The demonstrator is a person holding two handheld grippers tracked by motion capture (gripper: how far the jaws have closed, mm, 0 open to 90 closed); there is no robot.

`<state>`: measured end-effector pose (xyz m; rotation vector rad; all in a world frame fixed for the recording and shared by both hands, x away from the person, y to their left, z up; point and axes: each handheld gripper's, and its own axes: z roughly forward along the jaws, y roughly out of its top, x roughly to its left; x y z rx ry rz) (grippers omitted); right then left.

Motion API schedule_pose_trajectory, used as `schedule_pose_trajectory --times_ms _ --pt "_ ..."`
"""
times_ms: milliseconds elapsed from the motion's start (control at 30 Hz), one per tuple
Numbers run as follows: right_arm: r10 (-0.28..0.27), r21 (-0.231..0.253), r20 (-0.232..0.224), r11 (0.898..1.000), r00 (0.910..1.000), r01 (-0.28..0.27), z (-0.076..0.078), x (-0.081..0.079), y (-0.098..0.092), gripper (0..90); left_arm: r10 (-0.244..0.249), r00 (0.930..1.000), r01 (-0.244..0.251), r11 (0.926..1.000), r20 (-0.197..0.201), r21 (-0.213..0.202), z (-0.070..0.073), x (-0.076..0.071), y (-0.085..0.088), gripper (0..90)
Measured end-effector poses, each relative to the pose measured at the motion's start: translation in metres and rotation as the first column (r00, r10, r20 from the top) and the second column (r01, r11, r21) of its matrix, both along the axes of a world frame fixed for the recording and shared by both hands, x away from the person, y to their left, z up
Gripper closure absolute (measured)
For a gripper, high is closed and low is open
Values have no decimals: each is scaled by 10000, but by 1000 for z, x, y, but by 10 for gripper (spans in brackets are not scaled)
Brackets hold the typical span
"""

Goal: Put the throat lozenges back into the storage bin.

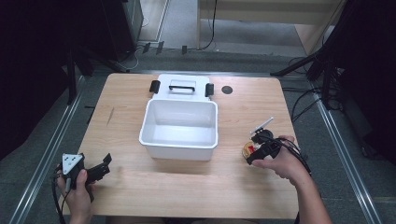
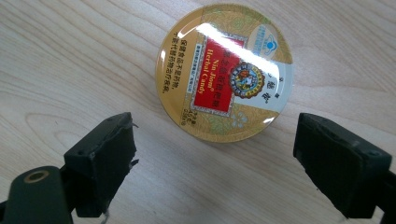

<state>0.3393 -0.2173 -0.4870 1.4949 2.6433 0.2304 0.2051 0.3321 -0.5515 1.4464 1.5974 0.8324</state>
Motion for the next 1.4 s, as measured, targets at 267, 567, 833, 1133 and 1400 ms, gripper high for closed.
schedule_pose_trajectory --times_ms 267,567,833,1133,1400 --pt "-36 -185 -343 9998 9994 29 -4 9 8 134 -25 10000 25 10000 -43 -24 0 1 0 2" --pt "-323 -607 -589 9977 9977 287 -11 24 16 131 -58 10000 58 10000 -55 -23 0 1 -1 2" --pt "-190 -681 -737 9976 9971 140 -18 29 21 193 -150 9998 150 9999 -103 -9 0 1 0 2" --pt "-100 -575 -805 9983 9967 54 -20 31 23 176 -153 9998 153 9999 -157 25 0 2 -1 2" --pt "66 -372 -628 9993 9980 -89 -19 34 27 204 -175 9997 175 9998 -165 5 0 2 0 2"
